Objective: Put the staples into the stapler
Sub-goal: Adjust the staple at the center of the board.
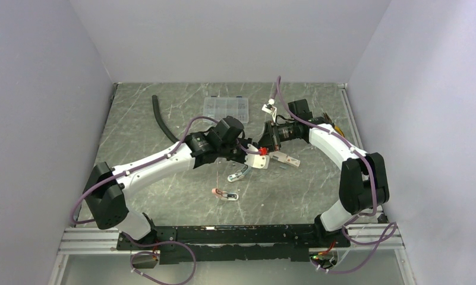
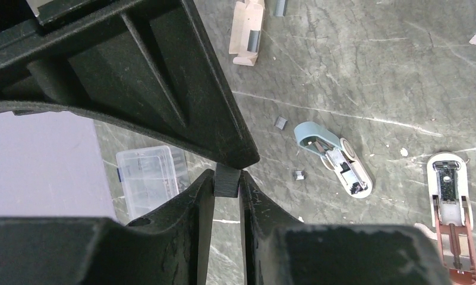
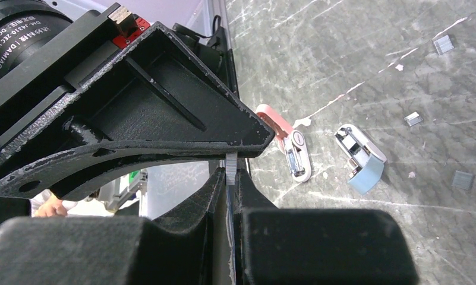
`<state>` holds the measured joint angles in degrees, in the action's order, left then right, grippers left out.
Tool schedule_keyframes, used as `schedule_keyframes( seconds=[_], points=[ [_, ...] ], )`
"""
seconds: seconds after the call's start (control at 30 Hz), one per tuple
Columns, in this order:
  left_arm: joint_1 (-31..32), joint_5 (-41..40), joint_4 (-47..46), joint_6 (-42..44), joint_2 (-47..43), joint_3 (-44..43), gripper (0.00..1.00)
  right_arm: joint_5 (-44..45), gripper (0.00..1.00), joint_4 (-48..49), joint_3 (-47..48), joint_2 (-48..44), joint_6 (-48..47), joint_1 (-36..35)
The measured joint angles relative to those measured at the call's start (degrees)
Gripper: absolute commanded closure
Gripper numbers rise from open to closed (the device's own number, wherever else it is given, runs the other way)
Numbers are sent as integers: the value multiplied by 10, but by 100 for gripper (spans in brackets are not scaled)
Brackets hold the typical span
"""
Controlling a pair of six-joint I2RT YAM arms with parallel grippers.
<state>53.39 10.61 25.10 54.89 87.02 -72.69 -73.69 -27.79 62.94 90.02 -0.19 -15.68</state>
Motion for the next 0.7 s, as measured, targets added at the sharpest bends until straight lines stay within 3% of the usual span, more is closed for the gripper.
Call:
schedule_keyframes(
  seconds=[0.07, 0.2, 0.37, 0.7],
  points=[
    [0, 0, 0, -1, 0, -2, 77, -1, 93, 0, 0, 0, 0, 0],
    [1, 0, 2, -1, 0, -2, 83, -1, 71, -2, 0, 0, -3, 0],
    [1, -4, 4, -3, 0, -2, 88, 1, 54, -29, 2, 0, -35, 5],
    [1, -6, 93, -81, -16, 4, 87, 27, 52, -188, 31, -5, -204, 97]
  ],
)
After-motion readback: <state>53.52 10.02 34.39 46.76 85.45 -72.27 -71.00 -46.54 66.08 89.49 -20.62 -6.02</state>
